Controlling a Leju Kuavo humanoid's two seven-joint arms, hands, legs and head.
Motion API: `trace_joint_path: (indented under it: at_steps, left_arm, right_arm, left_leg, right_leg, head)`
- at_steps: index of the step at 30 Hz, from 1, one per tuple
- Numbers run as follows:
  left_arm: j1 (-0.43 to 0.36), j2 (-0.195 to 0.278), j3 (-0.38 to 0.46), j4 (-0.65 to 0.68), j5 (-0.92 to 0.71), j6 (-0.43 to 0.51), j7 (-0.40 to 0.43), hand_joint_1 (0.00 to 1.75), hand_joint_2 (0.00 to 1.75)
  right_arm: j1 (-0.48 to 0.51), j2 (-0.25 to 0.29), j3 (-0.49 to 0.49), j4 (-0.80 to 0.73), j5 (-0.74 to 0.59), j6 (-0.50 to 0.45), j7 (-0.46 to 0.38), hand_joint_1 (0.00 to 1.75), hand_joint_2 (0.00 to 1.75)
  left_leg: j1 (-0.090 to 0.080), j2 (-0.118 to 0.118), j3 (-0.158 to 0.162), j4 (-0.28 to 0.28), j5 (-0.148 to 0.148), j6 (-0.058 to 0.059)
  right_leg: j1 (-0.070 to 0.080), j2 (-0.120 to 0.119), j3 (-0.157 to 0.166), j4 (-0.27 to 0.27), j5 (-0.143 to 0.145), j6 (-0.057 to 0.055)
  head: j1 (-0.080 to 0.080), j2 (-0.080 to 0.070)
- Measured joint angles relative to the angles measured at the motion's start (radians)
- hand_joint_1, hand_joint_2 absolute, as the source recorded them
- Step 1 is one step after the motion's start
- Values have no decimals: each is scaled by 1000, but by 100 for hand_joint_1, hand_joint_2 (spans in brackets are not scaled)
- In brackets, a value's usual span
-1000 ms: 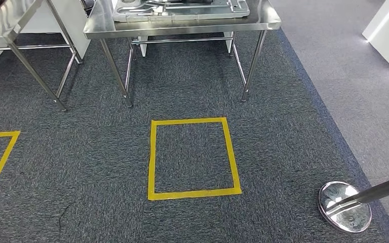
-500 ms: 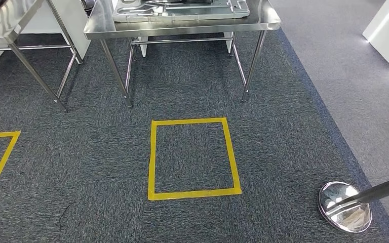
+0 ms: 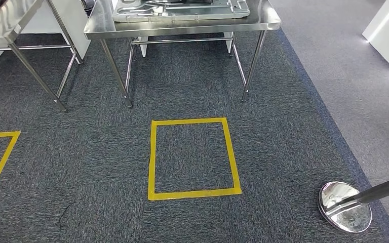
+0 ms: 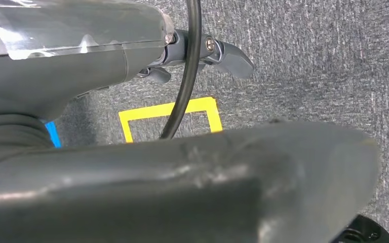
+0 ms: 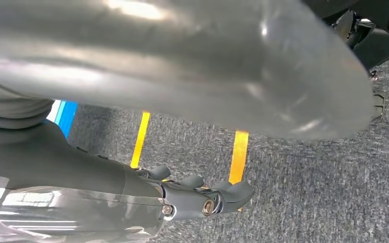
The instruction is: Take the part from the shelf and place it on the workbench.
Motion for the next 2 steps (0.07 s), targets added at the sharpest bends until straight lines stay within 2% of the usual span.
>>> trace_joint_path:
  at_steps: [2]
  left_arm:
    - [0, 0, 0, 0, 0, 0, 0, 0, 0]
  right_arm:
    - [0, 0, 0, 0, 0, 0, 0, 0, 0]
  left_leg:
    - [0, 0, 0, 0, 0, 0]
  right_leg:
    - [0, 0, 0, 0, 0, 0]
  head:
    - [0, 0]
